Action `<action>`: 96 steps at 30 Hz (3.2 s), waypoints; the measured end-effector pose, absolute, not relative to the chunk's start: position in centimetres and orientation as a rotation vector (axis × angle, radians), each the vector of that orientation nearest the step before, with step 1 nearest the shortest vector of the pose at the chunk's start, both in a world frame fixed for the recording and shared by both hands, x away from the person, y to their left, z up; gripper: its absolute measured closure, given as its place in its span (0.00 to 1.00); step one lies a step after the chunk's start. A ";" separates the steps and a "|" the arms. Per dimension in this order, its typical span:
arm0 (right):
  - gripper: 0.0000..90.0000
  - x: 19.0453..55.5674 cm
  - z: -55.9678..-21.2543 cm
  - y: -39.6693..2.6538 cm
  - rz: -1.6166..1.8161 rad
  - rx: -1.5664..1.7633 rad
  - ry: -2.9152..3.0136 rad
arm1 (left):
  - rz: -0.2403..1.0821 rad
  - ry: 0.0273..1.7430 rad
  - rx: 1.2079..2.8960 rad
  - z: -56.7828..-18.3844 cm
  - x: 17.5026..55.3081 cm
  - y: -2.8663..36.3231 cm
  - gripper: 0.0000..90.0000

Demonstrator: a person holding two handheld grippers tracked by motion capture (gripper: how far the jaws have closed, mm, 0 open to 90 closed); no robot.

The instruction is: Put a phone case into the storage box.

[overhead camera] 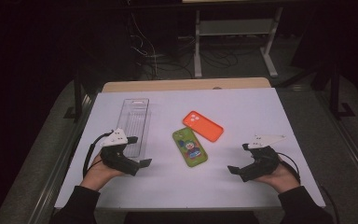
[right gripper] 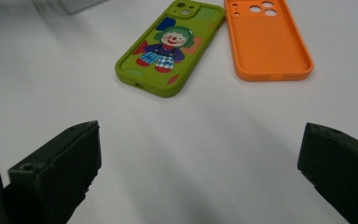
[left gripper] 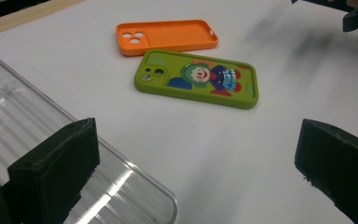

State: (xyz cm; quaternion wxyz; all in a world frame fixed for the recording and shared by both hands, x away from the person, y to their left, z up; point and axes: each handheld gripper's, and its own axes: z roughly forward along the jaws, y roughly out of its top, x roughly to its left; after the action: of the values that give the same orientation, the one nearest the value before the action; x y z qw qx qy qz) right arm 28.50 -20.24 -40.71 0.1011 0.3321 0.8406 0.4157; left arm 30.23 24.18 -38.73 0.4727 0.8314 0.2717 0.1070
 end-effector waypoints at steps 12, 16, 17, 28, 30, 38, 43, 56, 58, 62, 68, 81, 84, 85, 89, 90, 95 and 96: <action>0.00 30.3 -40.1 -19.5 1.229 1.001 2.460 | 0.254 0.645 2.047 -39.0 30.2 23.8 0.00; 0.00 30.9 -40.0 -19.4 1.231 1.012 2.456 | 0.257 0.632 2.061 -39.1 30.3 23.9 0.00; 0.00 31.0 -40.1 -19.4 1.231 1.010 2.455 | 0.256 0.633 2.057 -39.1 30.3 23.9 0.00; 0.00 31.8 -40.0 -19.4 1.212 1.061 2.453 | 0.251 0.642 2.043 -39.1 30.4 24.0 0.00; 0.00 32.0 -39.9 -19.3 1.207 1.078 2.463 | 0.251 0.643 2.046 -39.2 30.4 24.1 0.00; 0.00 33.1 -39.2 -18.7 1.180 1.076 2.466 | 0.251 0.647 2.038 -39.1 30.4 24.1 0.00; 0.00 33.8 -38.8 -18.3 1.165 1.081 2.462 | 0.250 0.648 2.034 -39.1 30.4 24.2 0.00; 0.00 35.3 -38.8 -17.2 1.143 1.071 2.480 | 0.250 0.649 2.038 -39.1 30.3 24.1 0.00; 0.00 35.5 -38.7 -17.0 1.139 1.074 2.484 | 0.249 0.651 2.037 -39.1 30.3 24.1 0.00; 0.00 36.1 -38.8 -16.7 1.118 1.061 2.497 | 0.245 0.654 2.044 -39.1 30.2 24.1 0.00; 0.00 37.0 -39.0 -16.3 1.115 1.071 2.510 | 0.245 0.655 2.040 -39.1 30.2 24.2 0.00; 0.00 38.8 -38.5 -15.5 1.116 1.047 2.520 | 0.247 0.644 2.031 -39.1 30.2 24.0 0.00; 0.00 39.4 -38.3 -15.3 1.117 1.056 2.529 | 0.247 0.642 2.027 -39.1 30.2 24.0 0.00; 0.00 39.6 -38.3 -15.3 1.111 1.050 2.529 | 0.247 0.644 2.024 -39.1 30.2 24.0 0.00; 0.00 40.2 -38.3 -15.0 1.110 1.054 2.532 | 0.244 0.650 2.026 -39.1 30.2 24.0 0.00; 0.00 40.4 -38.3 -14.9 1.112 1.058 2.535 | 0.243 0.650 2.028 -39.1 30.2 24.0 0.00; 0.00 41.4 -38.4 -14.5 1.107 1.063 2.541 | 0.244 0.647 2.021 -39.1 30.2 24.1 0.00; 0.00 41.6 -38.4 -14.4 1.097 1.064 2.547 | 0.244 0.647 2.020 -39.1 30.2 24.1 0.00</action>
State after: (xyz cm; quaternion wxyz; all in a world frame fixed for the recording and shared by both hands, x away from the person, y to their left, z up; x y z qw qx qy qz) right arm 41.55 -14.35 -38.38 0.0857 0.3568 0.8543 0.3681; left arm 30.25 24.05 -39.10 0.4822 0.8288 0.2655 0.1000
